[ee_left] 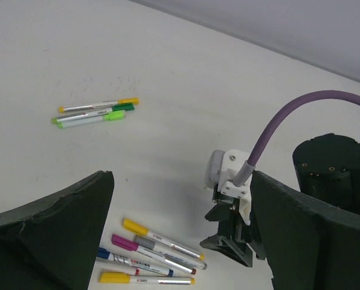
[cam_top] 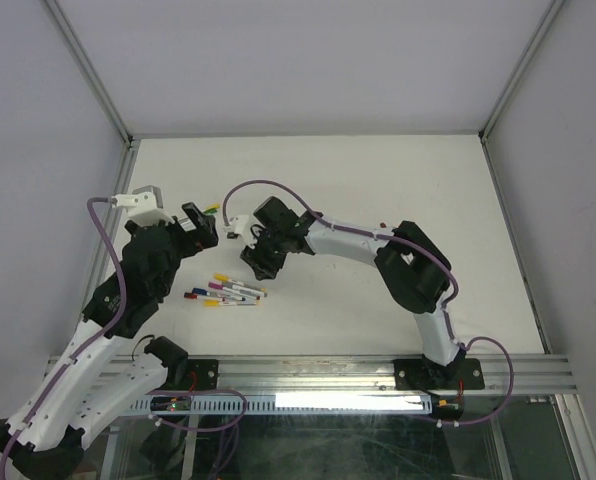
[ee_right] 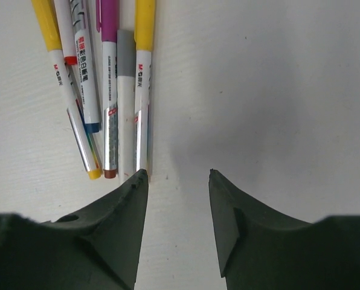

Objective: Open the pen caps
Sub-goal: Move the pen to the center of the board.

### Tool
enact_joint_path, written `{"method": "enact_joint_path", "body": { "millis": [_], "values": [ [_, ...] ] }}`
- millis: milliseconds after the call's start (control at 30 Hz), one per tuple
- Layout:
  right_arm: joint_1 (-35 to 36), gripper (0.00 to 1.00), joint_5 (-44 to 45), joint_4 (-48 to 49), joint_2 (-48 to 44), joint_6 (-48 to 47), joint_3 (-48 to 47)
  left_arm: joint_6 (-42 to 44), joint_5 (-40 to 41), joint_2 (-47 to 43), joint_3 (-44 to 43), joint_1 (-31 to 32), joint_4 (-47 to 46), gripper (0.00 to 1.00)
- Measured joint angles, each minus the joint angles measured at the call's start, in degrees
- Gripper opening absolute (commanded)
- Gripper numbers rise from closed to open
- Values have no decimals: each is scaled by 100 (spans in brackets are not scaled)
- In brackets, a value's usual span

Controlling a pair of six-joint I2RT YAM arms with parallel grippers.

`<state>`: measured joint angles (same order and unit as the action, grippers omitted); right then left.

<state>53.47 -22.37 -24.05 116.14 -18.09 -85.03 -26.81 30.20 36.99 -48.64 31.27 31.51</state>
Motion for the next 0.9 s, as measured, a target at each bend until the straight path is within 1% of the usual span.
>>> {"method": "enact_joint_path", "body": {
  "millis": [133, 267, 533, 700, 833, 900],
  "values": [
    [68, 43, 96, -107, 267, 70, -315, 85, 157, -164, 181, 2, 57, 99],
    [129, 43, 103, -240, 461, 149, -584, 120, 310, -424, 208, 2, 55, 99],
    [413, 39, 96, -385, 577, 210, -634, 197, 496, -1128, 328, 2, 17, 99],
    [433, 35, 105, -426, 664, 219, -636, 225, 553, -1239, 358, 0, 13, 99],
    [433, 34, 140, -457, 721, 223, -682, 240, 551, -1231, 358, 2, 15, 99],
    [433, 36, 162, -466, 728, 223, -697, 243, 549, -1228, 358, 2, 15, 99]
  ]
}}
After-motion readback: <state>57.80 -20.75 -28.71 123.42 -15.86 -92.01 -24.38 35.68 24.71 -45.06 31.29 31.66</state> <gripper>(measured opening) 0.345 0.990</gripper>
